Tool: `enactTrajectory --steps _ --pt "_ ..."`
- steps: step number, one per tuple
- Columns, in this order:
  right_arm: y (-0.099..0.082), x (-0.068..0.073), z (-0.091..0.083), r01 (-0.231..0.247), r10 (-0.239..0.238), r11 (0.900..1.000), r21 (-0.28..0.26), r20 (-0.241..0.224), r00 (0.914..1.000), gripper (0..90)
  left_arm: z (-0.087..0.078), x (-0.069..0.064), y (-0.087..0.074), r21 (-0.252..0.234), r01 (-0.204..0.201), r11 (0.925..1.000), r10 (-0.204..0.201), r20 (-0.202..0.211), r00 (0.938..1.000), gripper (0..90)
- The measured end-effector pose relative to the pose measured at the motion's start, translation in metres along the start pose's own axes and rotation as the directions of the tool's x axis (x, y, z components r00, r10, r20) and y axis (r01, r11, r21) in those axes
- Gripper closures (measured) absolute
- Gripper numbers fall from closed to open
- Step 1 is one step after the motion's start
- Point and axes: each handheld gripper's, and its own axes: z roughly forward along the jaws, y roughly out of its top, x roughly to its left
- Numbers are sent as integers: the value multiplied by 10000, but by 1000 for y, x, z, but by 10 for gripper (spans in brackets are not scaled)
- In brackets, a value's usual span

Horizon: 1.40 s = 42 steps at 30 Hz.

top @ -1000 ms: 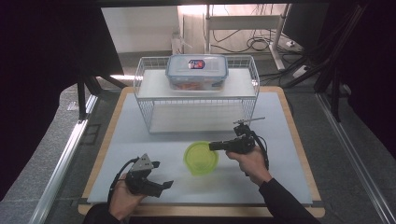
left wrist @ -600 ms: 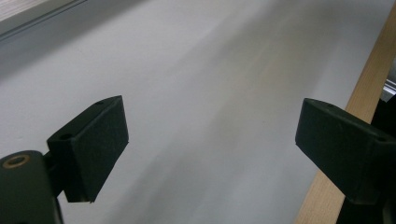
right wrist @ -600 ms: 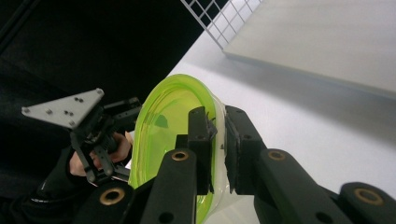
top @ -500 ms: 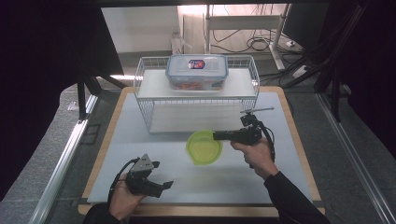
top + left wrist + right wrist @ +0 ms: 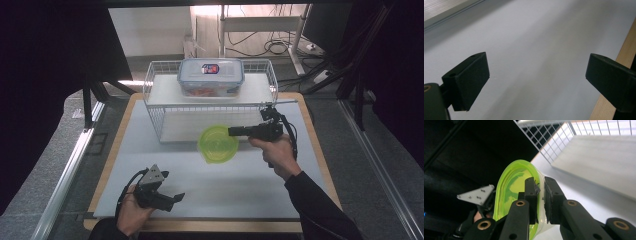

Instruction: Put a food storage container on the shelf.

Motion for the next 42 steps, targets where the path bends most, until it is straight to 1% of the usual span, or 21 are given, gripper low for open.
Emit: enactTrajectory --steps 6,7,10,15,23,27,30,33,36,39,42 --pt "20 11 -8 9 -16 9995 -324 -194 9998 823 1 0 0 15 13 10000 -13 -8 10000 49" --pt "24 12 -9 31 -37 9994 -350 -186 9998 823 1 0 0 19 20 10000 -20 -13 10000 50" --pt "35 16 -13 -5 -4 9989 -474 -179 9998 823 2 1 -1 13 240 9997 -240 114 9996 49" --pt "52 23 -18 -70 56 9977 -678 -202 9998 822 2 1 -1 -61 258 9996 -257 134 9996 46" --pt "80 32 -24 -158 146 9952 -964 -136 9998 823 2 1 -1 -1 278 9996 -278 183 9994 47" --pt "95 36 -27 -154 156 9931 -1164 13 9999 823 2 1 -1 -34 316 9995 -315 157 9994 47" --pt "106 38 -30 -146 177 9906 -1361 216 9996 823 0 1 -1 -140 295 9995 -294 66 9995 46" --pt "119 40 -33 -155 227 9862 -1648 417 9989 823 -1 1 -1 -213 222 9995 -223 -33 9997 42" --pt "130 40 -34 -200 313 9818 -1888 573 9979 822 0 1 -1 -208 195 9996 -196 -42 9998 41" --pt "141 41 -33 -230 402 9765 -2144 763 9963 823 0 1 -1 -200 192 9996 -193 -57 9998 41" --pt "152 42 -30 -202 463 9720 -2342 1064 9932 822 0 1 -1 -201 220 9996 -221 -37 9997 42"
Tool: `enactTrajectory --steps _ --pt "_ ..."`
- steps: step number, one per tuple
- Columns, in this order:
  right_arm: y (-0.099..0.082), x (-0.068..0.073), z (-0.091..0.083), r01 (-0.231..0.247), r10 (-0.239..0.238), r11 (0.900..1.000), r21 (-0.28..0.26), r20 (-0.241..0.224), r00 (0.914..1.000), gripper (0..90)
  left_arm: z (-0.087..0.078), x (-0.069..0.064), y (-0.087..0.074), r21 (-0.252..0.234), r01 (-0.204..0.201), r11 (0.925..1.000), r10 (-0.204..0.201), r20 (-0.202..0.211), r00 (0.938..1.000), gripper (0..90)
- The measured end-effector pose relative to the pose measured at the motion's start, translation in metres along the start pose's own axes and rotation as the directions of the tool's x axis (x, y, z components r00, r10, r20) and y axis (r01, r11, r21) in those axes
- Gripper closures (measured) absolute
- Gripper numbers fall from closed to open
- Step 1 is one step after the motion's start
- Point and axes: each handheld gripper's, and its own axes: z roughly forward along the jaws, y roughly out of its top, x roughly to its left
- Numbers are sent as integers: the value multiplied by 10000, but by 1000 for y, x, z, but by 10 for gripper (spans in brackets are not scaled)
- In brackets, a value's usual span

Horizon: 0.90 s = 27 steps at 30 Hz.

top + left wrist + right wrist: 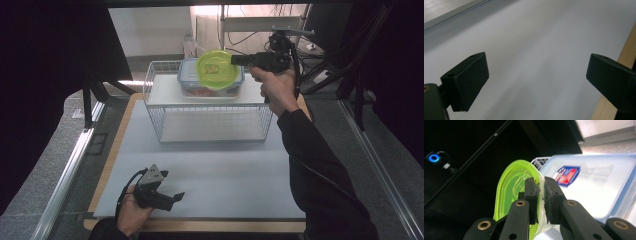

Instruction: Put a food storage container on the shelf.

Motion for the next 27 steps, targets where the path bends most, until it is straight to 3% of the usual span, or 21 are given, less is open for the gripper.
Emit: enactTrajectory --steps 17,23,27 --pt "26 -10 38 -604 697 9951 -783 1220 9901 822 1 0 -1 162 -107 9998 105 115 9999 42" --pt "26 -18 47 -928 1044 9913 -930 1280 9863 820 1 -1 -1 218 -152 9996 148 182 9997 43" --pt "26 -19 50 -866 1006 9904 -1080 1317 9862 809 3 -1 -1 284 -193 9994 186 234 9996 44"
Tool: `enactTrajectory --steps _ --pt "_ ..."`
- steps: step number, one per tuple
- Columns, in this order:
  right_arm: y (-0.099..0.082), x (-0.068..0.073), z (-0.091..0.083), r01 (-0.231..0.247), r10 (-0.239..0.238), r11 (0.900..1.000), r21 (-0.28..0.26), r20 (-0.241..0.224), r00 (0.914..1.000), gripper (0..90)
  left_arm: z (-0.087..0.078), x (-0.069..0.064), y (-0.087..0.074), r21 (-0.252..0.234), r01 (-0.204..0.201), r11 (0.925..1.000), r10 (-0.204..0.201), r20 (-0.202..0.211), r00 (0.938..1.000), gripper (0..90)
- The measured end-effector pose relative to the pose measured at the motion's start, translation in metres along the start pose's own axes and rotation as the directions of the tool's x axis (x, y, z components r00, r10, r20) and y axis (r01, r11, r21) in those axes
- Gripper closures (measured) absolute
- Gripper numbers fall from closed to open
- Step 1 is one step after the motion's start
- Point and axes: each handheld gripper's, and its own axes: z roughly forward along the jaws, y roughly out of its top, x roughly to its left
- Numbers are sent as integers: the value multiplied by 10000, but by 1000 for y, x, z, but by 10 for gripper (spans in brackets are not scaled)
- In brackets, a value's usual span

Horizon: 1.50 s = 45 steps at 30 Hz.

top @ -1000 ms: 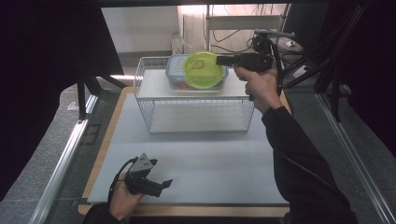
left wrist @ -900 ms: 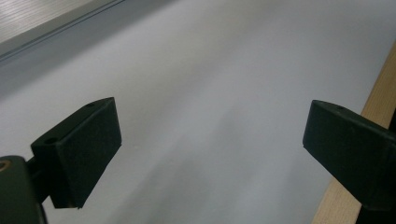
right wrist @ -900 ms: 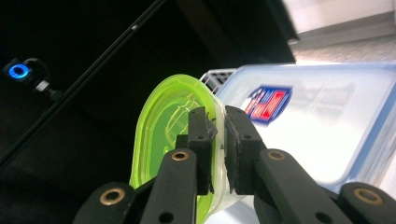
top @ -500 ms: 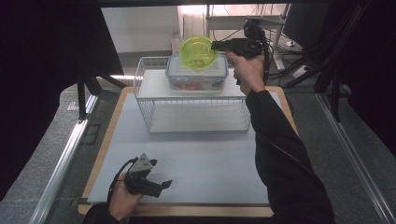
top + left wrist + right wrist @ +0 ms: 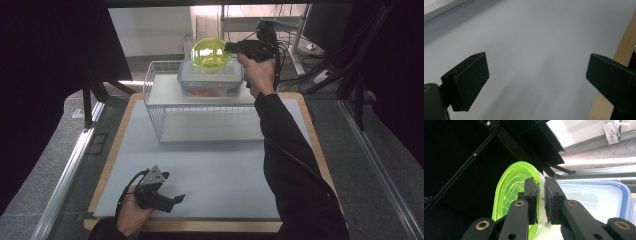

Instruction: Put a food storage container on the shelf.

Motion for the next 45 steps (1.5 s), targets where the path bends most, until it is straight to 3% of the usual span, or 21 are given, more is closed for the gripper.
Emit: enactTrajectory --steps 6,20,27,30,37,40,45 --pt "-3 0 5 411 -393 9988 -282 608 9974 783 1 0 0 82 -48 10000 48 45 10000 44" --pt "-5 -4 12 373 -322 9979 -533 935 9951 702 3 -1 0 258 -116 9996 112 129 9999 45" --pt "-2 -5 9 977 -936 9945 -367 1000 9906 504 3 -1 -1 267 -115 9996 112 125 9999 45" --pt "-2 -7 3 1377 -1349 9899 -333 754 9880 381 2 -1 0 229 -122 9997 119 105 9999 44" --pt "-9 -8 -12 2621 -2621 9650 32 -35 9650 230 2 -1 0 178 -112 9998 111 63 9999 44" --pt "-17 -8 -20 3325 -3325 9429 184 -57 9431 182 2 -1 0 146 -101 9998 100 75 9999 44" --pt "-34 -7 -33 3922 -3918 9185 504 -164 9199 134 1 -1 0 -7 -116 9999 116 63 9999 42"
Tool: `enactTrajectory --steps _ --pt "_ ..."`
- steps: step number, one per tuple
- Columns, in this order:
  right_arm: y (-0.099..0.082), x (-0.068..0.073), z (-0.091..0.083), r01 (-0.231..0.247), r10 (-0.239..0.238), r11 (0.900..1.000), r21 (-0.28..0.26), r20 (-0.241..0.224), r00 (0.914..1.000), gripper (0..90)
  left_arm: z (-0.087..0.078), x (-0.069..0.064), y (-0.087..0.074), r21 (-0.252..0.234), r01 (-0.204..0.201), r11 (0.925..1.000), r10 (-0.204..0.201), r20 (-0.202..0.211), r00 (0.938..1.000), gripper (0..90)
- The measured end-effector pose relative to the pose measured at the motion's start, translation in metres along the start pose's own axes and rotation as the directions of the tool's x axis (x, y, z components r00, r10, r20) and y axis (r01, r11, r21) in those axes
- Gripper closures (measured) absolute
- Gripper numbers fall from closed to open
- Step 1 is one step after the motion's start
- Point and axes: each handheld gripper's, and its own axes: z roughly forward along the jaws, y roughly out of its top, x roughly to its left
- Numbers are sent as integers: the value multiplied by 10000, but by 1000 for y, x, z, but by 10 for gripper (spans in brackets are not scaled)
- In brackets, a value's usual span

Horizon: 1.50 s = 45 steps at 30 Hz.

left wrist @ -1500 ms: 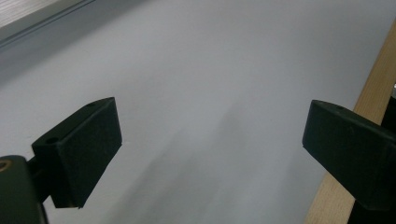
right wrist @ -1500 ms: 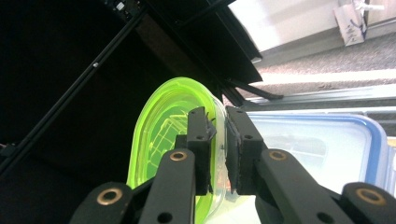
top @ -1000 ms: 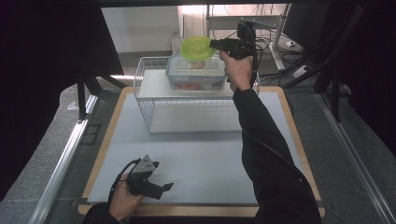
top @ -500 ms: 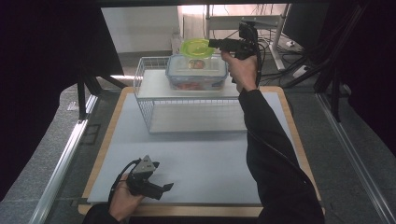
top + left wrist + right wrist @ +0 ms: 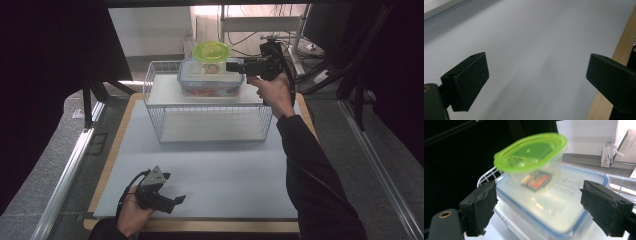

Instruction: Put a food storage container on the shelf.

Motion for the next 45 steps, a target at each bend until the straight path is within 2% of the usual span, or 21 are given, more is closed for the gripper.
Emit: enactTrajectory --steps 8,15,22,25,28,29,39,45 --pt "-29 12 -20 681 -680 9977 36 -255 9974 88 0 0 0 -339 -125 9993 123 -54 9999 27" --pt "-62 17 -33 1445 -1446 9884 473 -22 9895 56 1 -1 0 -421 -251 9988 251 1 9997 21" --pt "-99 17 -44 1703 -1697 9833 644 -151 9854 29 2 -1 -1 -474 -266 9985 270 76 9996 18" --pt "-116 15 -48 1699 -1684 9823 785 -257 9854 22 4 -2 -1 -291 -527 9982 527 6 9986 18" --pt "-133 12 -54 1494 -1462 9847 895 -408 9884 18 5 -4 -1 -212 -712 9972 710 -78 9974 16" --pt "-142 11 -57 1453 -1422 9851 924 -395 9891 17 5 -4 0 -212 -722 9972 720 -82 9974 12" --pt "-184 8 -76 1477 -1496 9843 968 127 9887 7 4 -3 -1 -189 -638 9978 636 -81 9979 10" --pt "-206 14 -82 1861 -1914 9740 1292 298 9811 7 4 -4 -1 -158 -586 9982 585 -104 9982 11"
